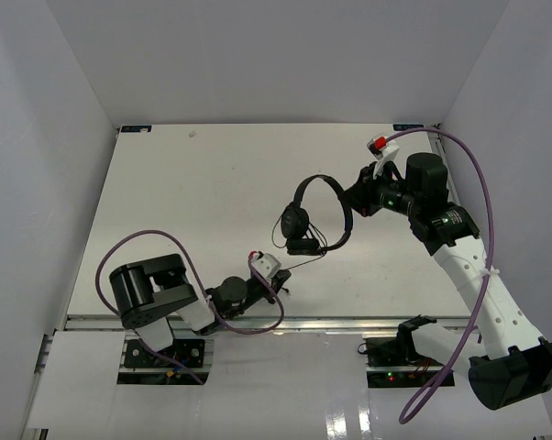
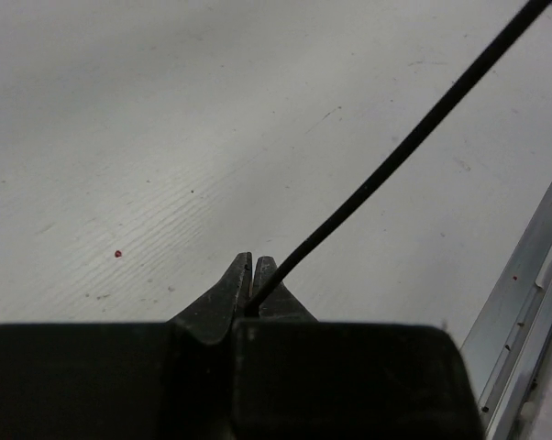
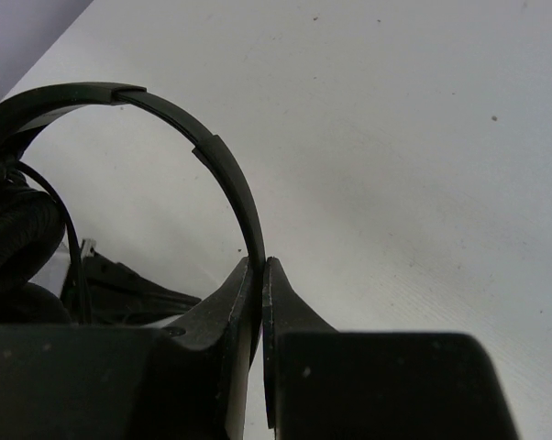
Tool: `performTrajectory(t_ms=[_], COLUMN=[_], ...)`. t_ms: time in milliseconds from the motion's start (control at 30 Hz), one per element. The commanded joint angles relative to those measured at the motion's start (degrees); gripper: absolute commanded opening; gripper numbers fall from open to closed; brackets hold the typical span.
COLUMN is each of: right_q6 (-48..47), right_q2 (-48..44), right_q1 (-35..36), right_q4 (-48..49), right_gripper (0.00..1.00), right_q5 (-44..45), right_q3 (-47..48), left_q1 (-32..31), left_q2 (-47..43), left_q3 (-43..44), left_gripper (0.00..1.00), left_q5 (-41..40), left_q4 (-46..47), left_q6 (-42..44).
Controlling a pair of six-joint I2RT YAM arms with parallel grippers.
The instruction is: Wrap the headphones
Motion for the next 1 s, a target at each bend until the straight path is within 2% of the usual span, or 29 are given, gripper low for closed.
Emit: performTrajectory(t_ms=[0, 167, 300, 400, 567, 733, 967], right_q6=[-8.66, -14.86, -17.37, -19.14, -21.09, -24.11, -28.26], right_q2=[-1.88, -1.63, -1.65, -1.84, -1.71, -1.27, -0.73], right_q1=[-0.36, -0.18, -0.01, 0.53, 1.64, 2.19, 2.45], right_q4=[-0.63, -4.51, -6.42, -7.33, -7.83, -6.93, -4.31], right_gripper=[0.08, 0.08, 0.08, 0.08, 0.08, 0.08, 0.08], right_q5=[-11.86, -20.31, -23.3, -22.64, -15.56, -7.99, -2.67], right_q3=[1.78, 1.22, 0.27, -0.35, -1.25, -3.34, -7.28], left_q1=[2.9, 7.56, 10.04, 11.42, 11.87, 11.87, 12.13], left_q2=[-10.15, -22.5, -29.16, -33.52, -36.77, -38.67, -39.31], left_q3=[-2.31, 0.71, 4.37, 9.04, 17.39, 20.88, 22.19], left_gripper=[0.0, 0.0, 0.0, 0.0, 0.0, 0.0, 0.0], left_q5=[4.45, 11.45, 16.81, 20.63, 24.8, 27.24, 31.3], left_q4=[7.98, -13.82, -24.48, -35.07, -54.72, -64.03, -70.87], left_q6=[-1.81, 0.32, 3.03, 4.73, 5.74, 5.0, 3.01])
